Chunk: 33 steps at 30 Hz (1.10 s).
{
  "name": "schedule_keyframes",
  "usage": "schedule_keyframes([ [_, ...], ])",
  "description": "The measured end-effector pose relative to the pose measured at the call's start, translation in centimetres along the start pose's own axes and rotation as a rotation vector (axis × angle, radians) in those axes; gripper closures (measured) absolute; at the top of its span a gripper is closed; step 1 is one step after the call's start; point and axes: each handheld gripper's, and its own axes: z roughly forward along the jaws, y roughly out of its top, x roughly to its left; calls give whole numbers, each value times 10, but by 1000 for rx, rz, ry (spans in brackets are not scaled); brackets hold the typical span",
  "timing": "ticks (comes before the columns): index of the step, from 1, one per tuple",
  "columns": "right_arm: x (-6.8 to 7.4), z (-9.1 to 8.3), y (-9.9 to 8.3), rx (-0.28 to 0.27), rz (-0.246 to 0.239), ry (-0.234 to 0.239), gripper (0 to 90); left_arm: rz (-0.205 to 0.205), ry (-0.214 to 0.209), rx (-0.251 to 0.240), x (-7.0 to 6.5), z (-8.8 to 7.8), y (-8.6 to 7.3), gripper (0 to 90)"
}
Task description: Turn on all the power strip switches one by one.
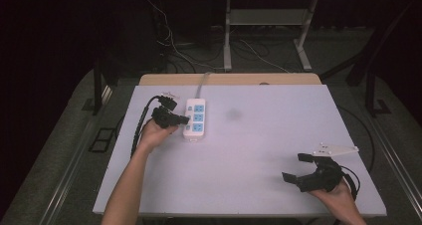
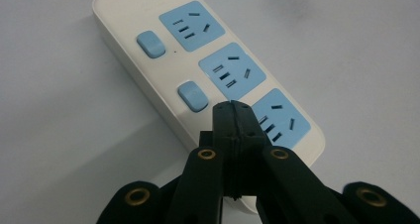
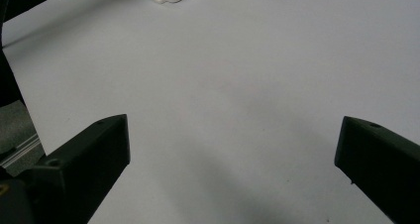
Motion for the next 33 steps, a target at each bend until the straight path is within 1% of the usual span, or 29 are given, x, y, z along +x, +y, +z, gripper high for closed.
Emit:
schedule_keyframes([
  [5, 0, 0, 0, 2, 0, 0, 6, 13, 7, -4, 0, -4, 8, 897],
  [12, 0, 0, 0, -1, -1, 1, 6, 37, 12, -14, -1, -11, 24, 897],
  [15, 0, 0, 0, 1, -1, 2, 6, 38, 21, -20, 0, -13, 30, 897],
  [22, -1, 0, 0, 0, 3, 1, 6, 47, 36, -16, 4, -13, 42, 896],
  [27, -1, 0, 0, -2, 2, -1, 6, 44, 40, -22, 8, -9, 44, 896],
  [33, -2, 0, 0, -1, 4, 0, 6, 43, 45, 0, 11, -1, 41, 896],
])
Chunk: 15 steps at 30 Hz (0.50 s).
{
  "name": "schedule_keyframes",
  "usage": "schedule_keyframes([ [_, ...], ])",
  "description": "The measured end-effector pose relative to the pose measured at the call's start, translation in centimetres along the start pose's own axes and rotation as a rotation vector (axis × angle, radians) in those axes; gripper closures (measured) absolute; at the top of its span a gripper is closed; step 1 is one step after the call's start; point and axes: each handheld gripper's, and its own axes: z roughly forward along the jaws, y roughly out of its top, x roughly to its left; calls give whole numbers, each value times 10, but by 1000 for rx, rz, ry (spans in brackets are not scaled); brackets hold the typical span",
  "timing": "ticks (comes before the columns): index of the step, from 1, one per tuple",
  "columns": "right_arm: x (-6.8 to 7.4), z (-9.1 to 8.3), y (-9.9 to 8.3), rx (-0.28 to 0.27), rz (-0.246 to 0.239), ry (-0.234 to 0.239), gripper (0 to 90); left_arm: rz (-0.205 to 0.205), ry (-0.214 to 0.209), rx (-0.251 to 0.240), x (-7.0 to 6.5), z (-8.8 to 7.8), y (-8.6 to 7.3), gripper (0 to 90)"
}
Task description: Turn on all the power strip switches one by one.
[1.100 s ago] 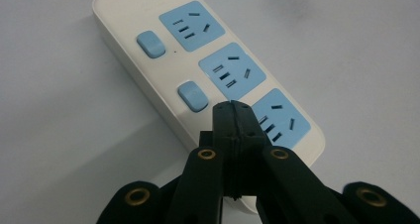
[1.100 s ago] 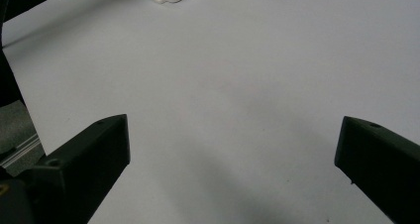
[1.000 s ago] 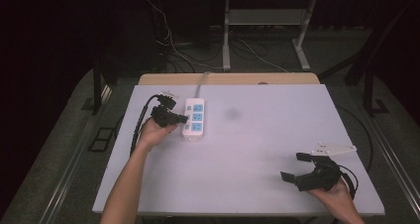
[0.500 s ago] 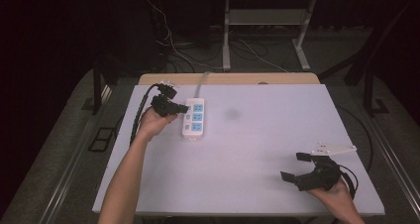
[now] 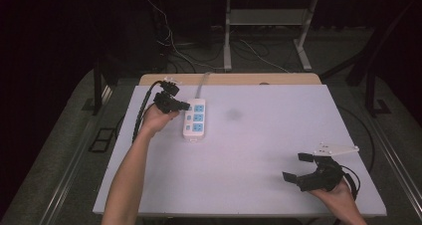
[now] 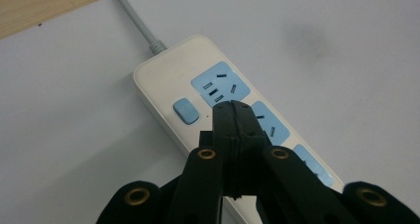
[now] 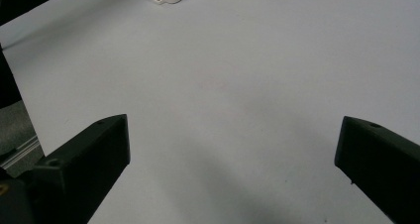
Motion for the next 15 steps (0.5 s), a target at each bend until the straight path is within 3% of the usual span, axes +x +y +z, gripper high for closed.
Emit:
schedule_keyframes([
  [15, 1, 0, 0, 4, -1, 2, 6, 21, 3, 53, -3, 12, -6, 895],
])
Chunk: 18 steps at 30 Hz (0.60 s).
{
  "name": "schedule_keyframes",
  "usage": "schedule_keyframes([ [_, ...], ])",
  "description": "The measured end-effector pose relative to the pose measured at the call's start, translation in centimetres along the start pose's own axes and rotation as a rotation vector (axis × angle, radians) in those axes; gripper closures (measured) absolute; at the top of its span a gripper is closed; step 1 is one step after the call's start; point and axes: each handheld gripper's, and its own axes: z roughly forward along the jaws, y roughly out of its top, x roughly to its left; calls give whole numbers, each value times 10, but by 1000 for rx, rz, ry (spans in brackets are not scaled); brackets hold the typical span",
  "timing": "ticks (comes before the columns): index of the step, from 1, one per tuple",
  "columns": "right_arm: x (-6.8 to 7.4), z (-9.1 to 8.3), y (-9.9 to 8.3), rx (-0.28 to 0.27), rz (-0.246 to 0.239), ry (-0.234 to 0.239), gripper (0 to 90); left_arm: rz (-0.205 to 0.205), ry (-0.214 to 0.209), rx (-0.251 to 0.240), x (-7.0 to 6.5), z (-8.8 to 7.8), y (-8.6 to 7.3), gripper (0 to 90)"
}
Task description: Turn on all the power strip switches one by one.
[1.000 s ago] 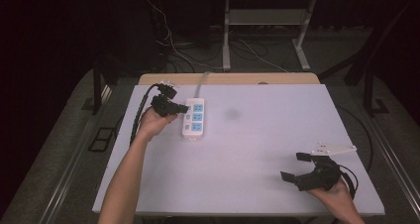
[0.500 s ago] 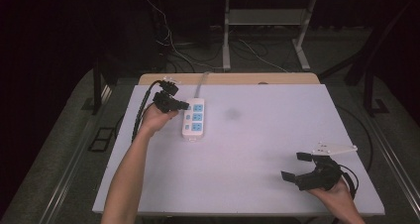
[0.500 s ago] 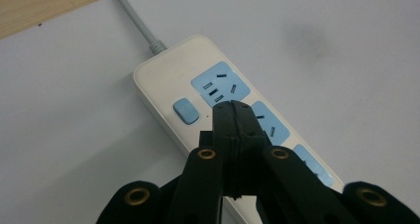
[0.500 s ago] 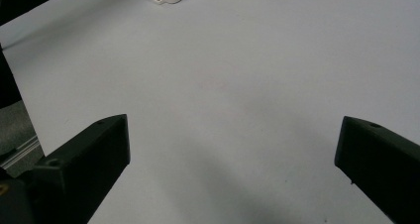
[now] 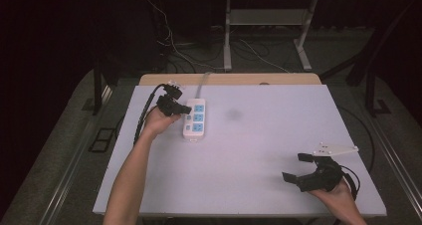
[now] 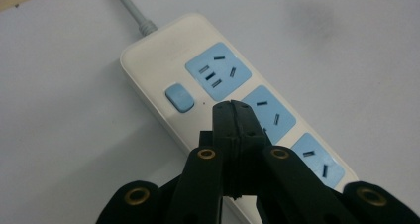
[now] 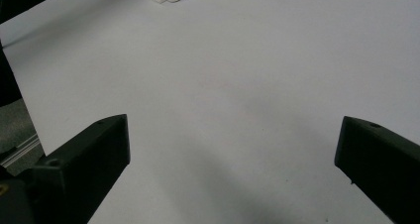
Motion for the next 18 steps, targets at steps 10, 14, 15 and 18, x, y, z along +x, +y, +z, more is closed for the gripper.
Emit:
schedule_keyframes([
  [10, 0, 0, 0, 1, -8, 1, 6, 5, -2, 20, -3, 5, -3, 895],
  [14, 0, 0, 0, 0, -5, 1, 6, 15, 4, 31, -3, 8, -4, 895],
  [15, 0, 0, 0, 0, -4, 1, 6, 17, 4, 32, -4, 8, -4, 895],
  [18, 0, 0, 0, -1, -10, -2, 6, 6, -21, 40, -3, 9, -5, 895],
])
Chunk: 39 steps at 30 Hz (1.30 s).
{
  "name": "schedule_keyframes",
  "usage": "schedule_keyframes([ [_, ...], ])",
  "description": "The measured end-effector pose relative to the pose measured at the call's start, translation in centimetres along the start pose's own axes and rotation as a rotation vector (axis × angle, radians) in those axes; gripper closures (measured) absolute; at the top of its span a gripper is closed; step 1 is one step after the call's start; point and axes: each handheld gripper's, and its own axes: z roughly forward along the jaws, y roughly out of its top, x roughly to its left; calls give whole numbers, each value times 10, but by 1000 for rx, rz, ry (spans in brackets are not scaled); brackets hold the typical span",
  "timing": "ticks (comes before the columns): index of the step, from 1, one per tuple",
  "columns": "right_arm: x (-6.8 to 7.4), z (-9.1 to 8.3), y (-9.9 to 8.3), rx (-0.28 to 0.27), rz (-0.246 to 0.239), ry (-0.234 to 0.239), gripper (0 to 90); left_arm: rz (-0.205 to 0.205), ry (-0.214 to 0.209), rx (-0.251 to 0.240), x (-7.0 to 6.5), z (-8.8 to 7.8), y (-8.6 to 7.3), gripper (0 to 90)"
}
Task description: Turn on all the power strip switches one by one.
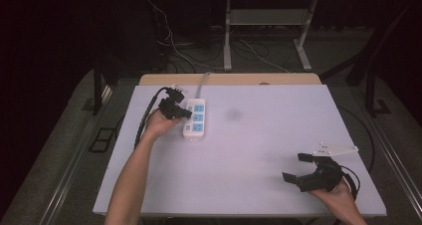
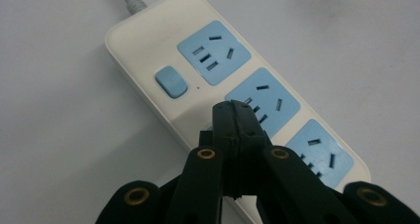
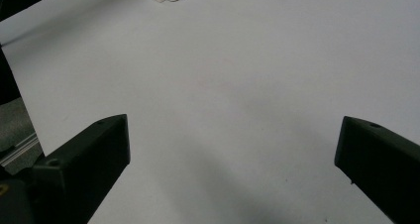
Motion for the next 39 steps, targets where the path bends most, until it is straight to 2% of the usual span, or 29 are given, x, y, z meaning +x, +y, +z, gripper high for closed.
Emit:
schedule_keyframes([
  [2, 1, 0, 0, 3, -3, 0, 6, 1, -12, 6, -1, 1, 0, 896],
  [8, 1, -1, -1, 0, -4, 2, 6, 13, 8, 10, 0, 0, 0, 896],
  [11, 0, 0, -1, 2, -7, 5, 6, -11, 4, 2, 3, -1, -2, 897],
  [15, 2, 1, -1, 8, -9, 6, 6, -7, 5, 10, 2, 0, -1, 898],
  [19, 2, 0, -1, 4, -13, 6, 6, -20, -5, 16, 0, 3, 0, 900],
  [23, 3, -1, -1, 0, -15, 7, 6, -30, 3, 26, 1, 4, 1, 900],
  [26, 3, -1, -1, -1, -19, 8, 6, -55, -14, 19, 3, 4, 0, 900],
  [30, 3, -2, -1, -3, -21, 8, 6, -51, -13, 20, 3, 3, 0, 900],
  [34, 1, -2, -1, -4, -15, 5, 6, -25, 11, 32, -1, 3, 2, 900],
  [39, 2, -2, -1, -4, -12, 4, 6, -28, 23, 5, -3, 3, -2, 898],
])
